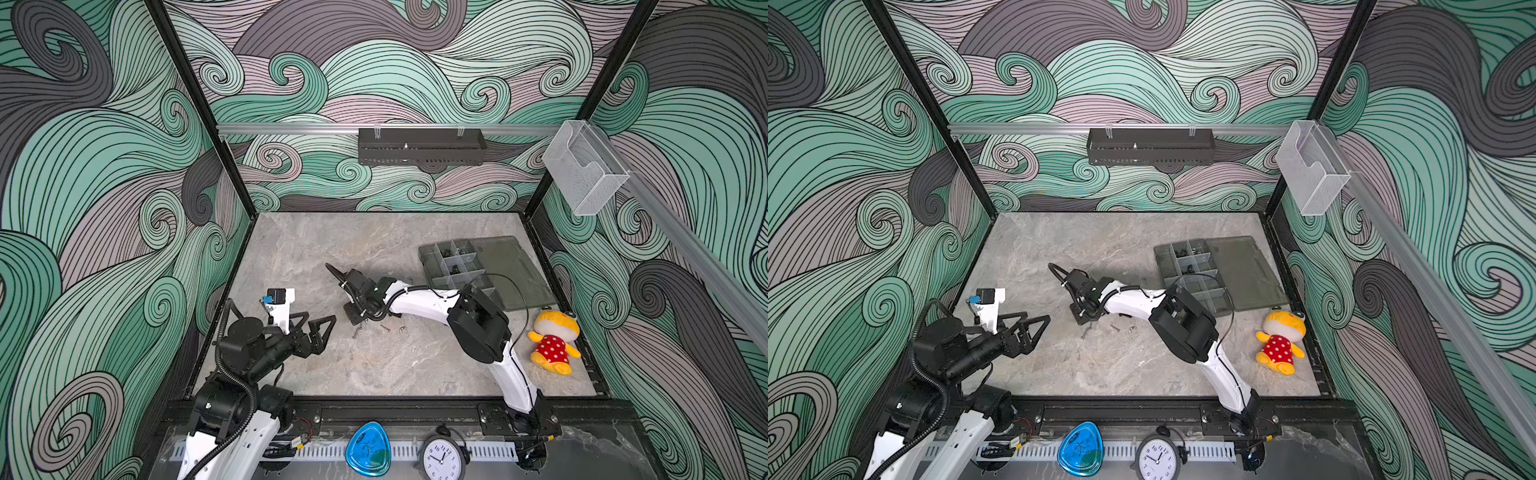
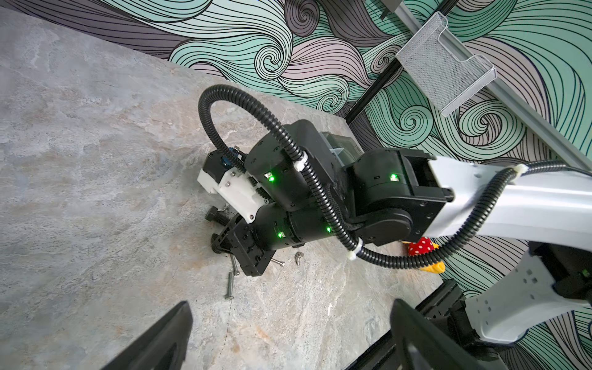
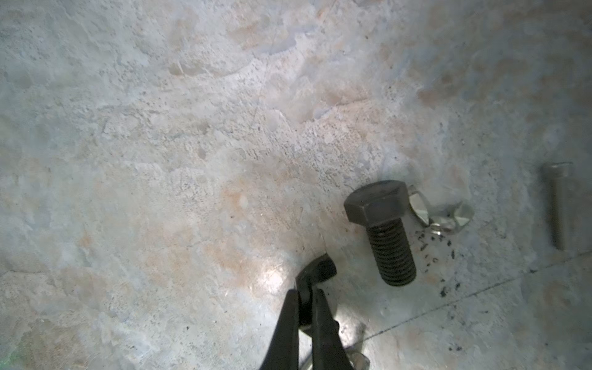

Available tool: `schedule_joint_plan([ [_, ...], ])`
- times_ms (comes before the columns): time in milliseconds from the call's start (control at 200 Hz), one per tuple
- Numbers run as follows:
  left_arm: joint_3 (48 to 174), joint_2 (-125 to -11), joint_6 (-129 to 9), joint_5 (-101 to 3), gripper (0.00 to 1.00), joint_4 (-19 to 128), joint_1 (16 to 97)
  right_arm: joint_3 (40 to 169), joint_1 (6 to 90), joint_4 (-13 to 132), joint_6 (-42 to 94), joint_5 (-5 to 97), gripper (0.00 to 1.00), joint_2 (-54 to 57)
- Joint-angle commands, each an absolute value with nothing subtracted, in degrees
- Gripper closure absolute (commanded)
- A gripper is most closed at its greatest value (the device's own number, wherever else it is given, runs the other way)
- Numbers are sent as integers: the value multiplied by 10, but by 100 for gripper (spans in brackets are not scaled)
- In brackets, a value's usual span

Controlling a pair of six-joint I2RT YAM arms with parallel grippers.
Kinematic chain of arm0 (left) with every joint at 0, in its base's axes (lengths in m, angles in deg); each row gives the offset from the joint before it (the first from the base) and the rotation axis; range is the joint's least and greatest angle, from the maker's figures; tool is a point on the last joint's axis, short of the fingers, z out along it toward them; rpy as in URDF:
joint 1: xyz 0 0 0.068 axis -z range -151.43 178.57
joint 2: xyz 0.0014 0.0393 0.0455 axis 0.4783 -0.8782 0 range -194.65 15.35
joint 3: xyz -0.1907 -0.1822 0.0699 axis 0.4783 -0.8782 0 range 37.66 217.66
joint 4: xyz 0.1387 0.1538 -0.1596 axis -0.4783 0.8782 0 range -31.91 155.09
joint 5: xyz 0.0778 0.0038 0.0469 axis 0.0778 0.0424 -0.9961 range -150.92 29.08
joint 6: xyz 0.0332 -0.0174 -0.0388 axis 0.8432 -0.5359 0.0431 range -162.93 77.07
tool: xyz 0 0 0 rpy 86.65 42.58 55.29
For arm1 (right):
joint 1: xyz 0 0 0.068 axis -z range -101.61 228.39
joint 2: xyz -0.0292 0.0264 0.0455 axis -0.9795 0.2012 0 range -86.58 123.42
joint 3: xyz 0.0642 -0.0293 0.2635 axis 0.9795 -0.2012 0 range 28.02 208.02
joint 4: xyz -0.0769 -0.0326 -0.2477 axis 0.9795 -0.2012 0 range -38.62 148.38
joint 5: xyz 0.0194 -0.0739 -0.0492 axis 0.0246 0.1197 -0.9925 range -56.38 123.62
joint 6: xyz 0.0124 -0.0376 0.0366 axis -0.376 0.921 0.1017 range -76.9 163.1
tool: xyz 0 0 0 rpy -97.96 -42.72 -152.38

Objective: Sort the screws and nuts into containers
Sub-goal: Pick up the nut from the center of the table, then place the nut into the container.

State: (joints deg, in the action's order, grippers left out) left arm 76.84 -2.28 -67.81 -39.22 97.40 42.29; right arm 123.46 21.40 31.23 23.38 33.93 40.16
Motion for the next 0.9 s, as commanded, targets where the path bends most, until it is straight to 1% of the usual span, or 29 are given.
schedule_joint_plan([
  [0, 767, -16, -678, -406, 1, 963, 427, 1240, 226, 315, 242, 359, 92, 362],
  [245, 764, -30, -668, -402, 1, 956, 425, 1187, 264, 341, 232, 380, 93, 267],
  [380, 753, -74, -662, -371, 1, 916, 425, 1147, 316, 340, 220, 392, 93, 211],
  [520, 767, -179, -633, -332, 1, 861, 427, 1098, 391, 337, 219, 389, 94, 155],
  [655, 822, -306, -603, -305, 1, 831, 435, 1054, 481, 330, 221, 387, 94, 112],
  [780, 896, -421, -549, -303, 1, 838, 466, 1027, 556, 311, 232, 346, 94, 91],
  [896, 958, -497, -481, -302, 1, 852, 500, 1025, 594, 293, 256, 291, 94, 93],
])
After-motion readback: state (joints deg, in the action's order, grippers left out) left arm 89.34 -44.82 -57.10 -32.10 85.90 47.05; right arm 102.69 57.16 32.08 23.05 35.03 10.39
